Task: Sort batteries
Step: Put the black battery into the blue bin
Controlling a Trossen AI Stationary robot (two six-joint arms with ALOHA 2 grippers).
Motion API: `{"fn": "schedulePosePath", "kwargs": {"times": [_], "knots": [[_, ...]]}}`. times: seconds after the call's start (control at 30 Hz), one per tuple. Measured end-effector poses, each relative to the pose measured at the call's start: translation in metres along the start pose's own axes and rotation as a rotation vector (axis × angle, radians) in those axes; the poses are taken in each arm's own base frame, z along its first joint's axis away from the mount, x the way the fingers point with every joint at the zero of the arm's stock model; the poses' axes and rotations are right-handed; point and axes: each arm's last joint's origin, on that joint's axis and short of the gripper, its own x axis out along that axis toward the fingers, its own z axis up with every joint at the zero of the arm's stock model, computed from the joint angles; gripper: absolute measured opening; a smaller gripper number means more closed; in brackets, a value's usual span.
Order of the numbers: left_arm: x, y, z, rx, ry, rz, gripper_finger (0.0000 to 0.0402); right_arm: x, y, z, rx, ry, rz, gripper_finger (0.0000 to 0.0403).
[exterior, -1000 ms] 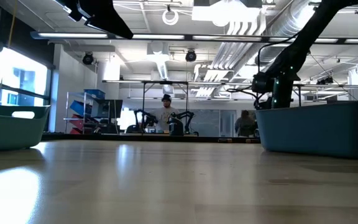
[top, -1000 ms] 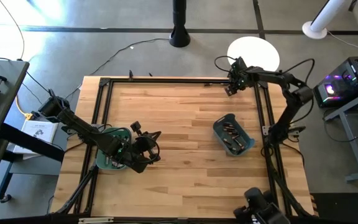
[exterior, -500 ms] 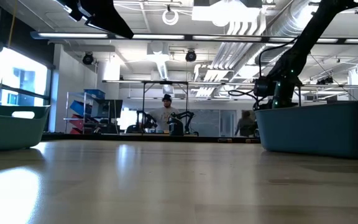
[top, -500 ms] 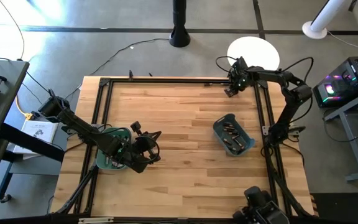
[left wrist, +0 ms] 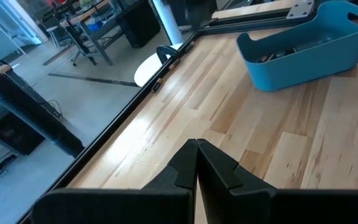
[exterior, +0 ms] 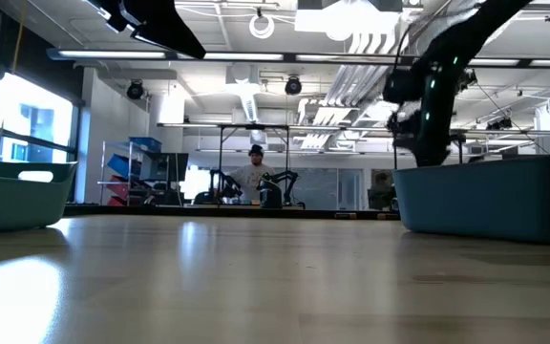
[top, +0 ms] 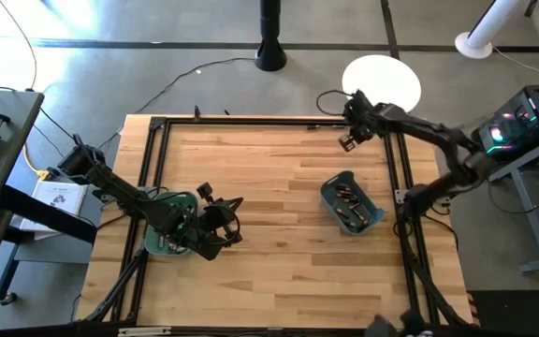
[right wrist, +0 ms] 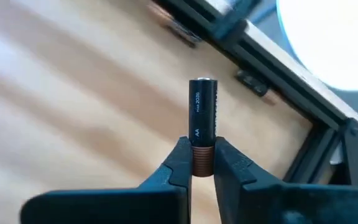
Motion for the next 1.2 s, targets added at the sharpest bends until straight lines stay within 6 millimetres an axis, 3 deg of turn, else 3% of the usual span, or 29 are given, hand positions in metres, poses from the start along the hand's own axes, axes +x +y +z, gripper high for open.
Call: {"fn": "schedulePosePath", "kwargs": {"times": [0.13,0.27,0.33,0.43,0.6,0.73,0.93,1.1,1.2], "knots": [[0.0,0.0,0.0,0.0,0.0,0.0,0.0003,-0.057,0.027,-0.024,-0.07,-0.069,0.051,0.0019],[0.0,0.0,0.0,-0.004,0.001,-0.001,0.0003,-0.111,0.057,-0.067,-0.125,-0.122,0.169,0.0019],[0.0,0.0,0.0,-0.005,0.0,0.0,0.0003,-0.129,0.07,-0.09,-0.14,-0.146,0.255,0.0019],[0.0,0.0,0.0,-0.006,0.0,-0.001,0.0003,-0.141,0.087,-0.125,-0.142,-0.119,0.405,0.0019],[0.0,0.0,0.0,-0.01,-0.001,-0.001,0.0003,-0.117,0.111,-0.174,-0.158,0.064,0.471,0.0019],[0.0,0.0,0.001,-0.017,-0.004,-0.002,0.0003,-0.087,0.119,-0.194,-0.128,0.129,0.413,0.0019],[0.0,-0.002,0.004,-0.018,-0.021,-0.009,0.0003,-0.055,0.126,-0.203,-0.127,0.18,0.428,0.0023],[0.002,-0.002,0.007,-0.025,-0.035,-0.009,0.0003,-0.048,0.129,-0.201,-0.141,0.185,0.435,0.0032],[0.003,-0.001,0.008,-0.032,-0.035,-0.005,0.0003,-0.048,0.128,-0.199,-0.145,0.191,0.438,0.0063]]}}
